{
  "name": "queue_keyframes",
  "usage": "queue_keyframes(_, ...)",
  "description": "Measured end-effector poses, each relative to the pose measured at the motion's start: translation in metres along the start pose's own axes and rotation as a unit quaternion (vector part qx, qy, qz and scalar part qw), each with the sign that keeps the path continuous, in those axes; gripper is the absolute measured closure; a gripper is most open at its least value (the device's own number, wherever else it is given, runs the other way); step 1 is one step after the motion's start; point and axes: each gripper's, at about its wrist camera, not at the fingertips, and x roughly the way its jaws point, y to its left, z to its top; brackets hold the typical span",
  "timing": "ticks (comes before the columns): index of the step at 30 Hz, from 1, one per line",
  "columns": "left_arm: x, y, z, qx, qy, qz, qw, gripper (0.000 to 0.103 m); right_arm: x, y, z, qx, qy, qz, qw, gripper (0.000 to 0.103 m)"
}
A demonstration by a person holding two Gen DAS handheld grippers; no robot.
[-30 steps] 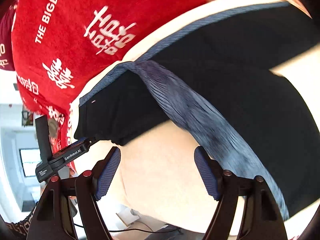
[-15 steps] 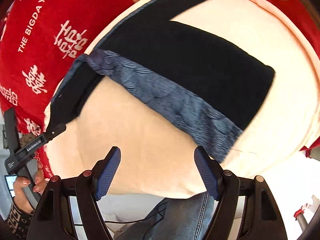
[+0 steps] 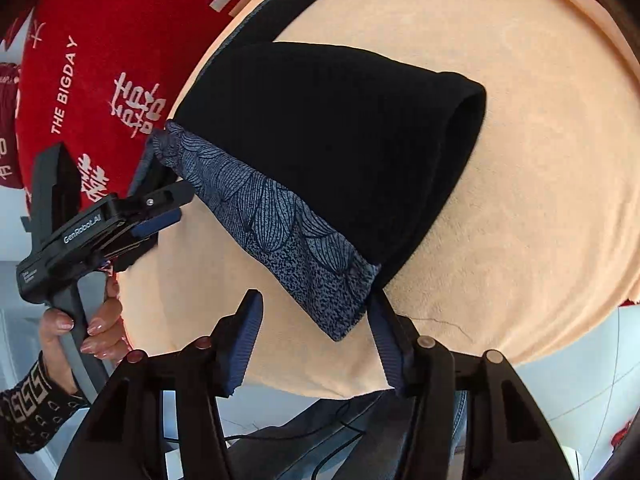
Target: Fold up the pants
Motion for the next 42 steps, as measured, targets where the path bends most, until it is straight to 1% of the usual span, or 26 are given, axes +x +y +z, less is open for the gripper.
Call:
queue_keyframes(2, 0.006, -0.002, 0.001, -0.012, 0.009, -0.006, 0.9999, 0.025, 0.002, -0.003, 0.003, 0.0, 0.002, 0.023, 1.0, 0.045)
queue_keyframes(3, 0.007, -0.003, 0.001, -0.015, 0.005, -0.006, 0.9998, 0.025, 0.003, -0.005, 0.005, 0.008, 0.007, 0.031, 0.999, 0.057)
queue_keyframes(4, 0.006, -0.004, 0.0, -0.017, 0.001, -0.01, 0.9998, 0.025, 0.004, -0.007, 0.005, 0.015, 0.014, 0.035, 0.999, 0.096)
queue_keyframes(5, 0.006, -0.005, 0.002, -0.02, 0.001, -0.015, 0.9997, 0.026, 0.004, -0.008, 0.007, 0.023, 0.027, 0.048, 0.998, 0.1)
queue_keyframes(7, 0.007, -0.008, 0.008, -0.028, 0.003, -0.032, 0.9991, 0.047, -0.008, -0.004, 0.013, 0.027, 0.019, 0.064, 0.997, 0.1)
queue_keyframes(8, 0.008, -0.009, 0.011, -0.031, 0.01, -0.048, 0.9983, 0.071, -0.015, 0.001, 0.016, 0.017, 0.014, 0.068, 0.997, 0.1)
queue_keyframes(9, 0.009, -0.009, 0.013, -0.034, 0.015, -0.051, 0.998, 0.074, -0.023, 0.007, 0.021, 0.008, 0.009, 0.07, 0.997, 0.1)
queue_keyframes(11, 0.001, -0.013, 0.021, -0.043, 0.006, -0.063, 0.9971, 0.074, -0.038, 0.017, 0.035, -0.005, 0.001, 0.084, 0.996, 0.1)
queue_keyframes(16, -0.034, -0.024, 0.053, -0.045, -0.042, -0.068, 0.9958, 0.074, -0.074, 0.047, 0.094, -0.047, -0.034, 0.103, 0.993, 0.1)
queue_keyframes(17, -0.043, -0.027, 0.066, -0.045, -0.058, -0.066, 0.9951, 0.074, -0.083, 0.051, 0.112, -0.059, -0.043, 0.105, 0.992, 0.1)
queue_keyframes(19, -0.06, -0.031, 0.089, -0.042, -0.093, -0.039, 0.994, 0.074, -0.096, 0.062, 0.151, -0.083, -0.064, 0.099, 0.99, 0.1)
queue_keyframes(20, -0.067, -0.033, 0.099, -0.039, -0.108, -0.023, 0.9932, 0.073, -0.102, 0.067, 0.176, -0.097, -0.074, 0.086, 0.989, 0.1)
queue_keyframes(21, -0.074, -0.034, 0.107, -0.036, -0.122, -0.003, 0.9919, 0.065, -0.106, 0.071, 0.195, -0.108, -0.079, 0.076, 0.988, 0.1)
queue_keyframes(22, -0.083, -0.033, 0.117, -0.033, -0.14, 0.025, 0.9893, 0.051, -0.11, 0.076, 0.216, -0.121, -0.084, 0.063, 0.987, 0.1)
queue_keyframes(23, -0.091, -0.028, 0.121, -0.036, -0.158, 0.043, 0.9858, 0.024, -0.114, 0.074, 0.234, -0.132, -0.087, 0.052, 0.986, 0.1)
queue_keyframes(25, -0.101, -0.017, 0.125, -0.045, -0.185, 0.067, 0.9794, 0.021, -0.112, 0.076, 0.273, -0.149, -0.088, 0.023, 0.985, 0.1)
queue_keyframes(26, -0.102, -0.008, 0.128, -0.05, -0.182, 0.079, 0.9788, 0.021, -0.111, 0.076, 0.284, -0.153, -0.088, 0.013, 0.984, 0.1)
queue_keyframes(30, -0.081, 0.039, 0.126, -0.097, -0.155, 0.136, 0.9737, 0.021, -0.077, 0.07, 0.34, -0.153, -0.074, -0.028, 0.985, 0.096)
queue_keyframes(32, -0.06, 0.06, 0.122, -0.108, -0.135, 0.177, 0.9689, 0.021, -0.054, 0.066, 0.355, -0.156, -0.068, -0.051, 0.984, 0.096)
queue_keyframes(33, -0.048, 0.07, 0.122, -0.111, -0.124, 0.197, 0.9662, 0.021, -0.043, 0.065, 0.361, -0.165, -0.069, -0.075, 0.981, 0.087)
queue_keyframes(34, -0.033, 0.078, 0.122, -0.113, -0.109, 0.214, 0.9641, 0.021, -0.032, 0.066, 0.365, -0.18, -0.068, -0.096, 0.977, 0.059)
queue_keyframes(35, -0.021, 0.089, 0.121, -0.118, -0.091, 0.23, 0.9615, 0.021, -0.025, 0.067, 0.368, -0.189, -0.065, -0.107, 0.974, 0.041)
queue_keyframes(36, -0.01, 0.099, 0.119, -0.127, -0.075, 0.238, 0.96, 0.021, -0.019, 0.067, 0.37, -0.197, -0.064, -0.121, 0.971, 0.019)
queue_keyframes(37, -0.003, 0.108, 0.116, -0.135, -0.064, 0.235, 0.9604, 0.021, -0.018, 0.069, 0.37, -0.203, -0.074, -0.127, 0.968, 0.018)
queue_keyframes(39, -0.002, 0.118, 0.112, -0.156, -0.086, 0.218, 0.9595, 0.019, -0.023, 0.071, 0.368, -0.206, -0.084, -0.124, 0.967, 0.018)
queue_keyframes(42, -0.001, 0.12, 0.115, -0.163, -0.08, 0.217, 0.9591, 0.019, -0.044, 0.068, 0.348, -0.197, -0.099, -0.123, 0.968, 0.018)
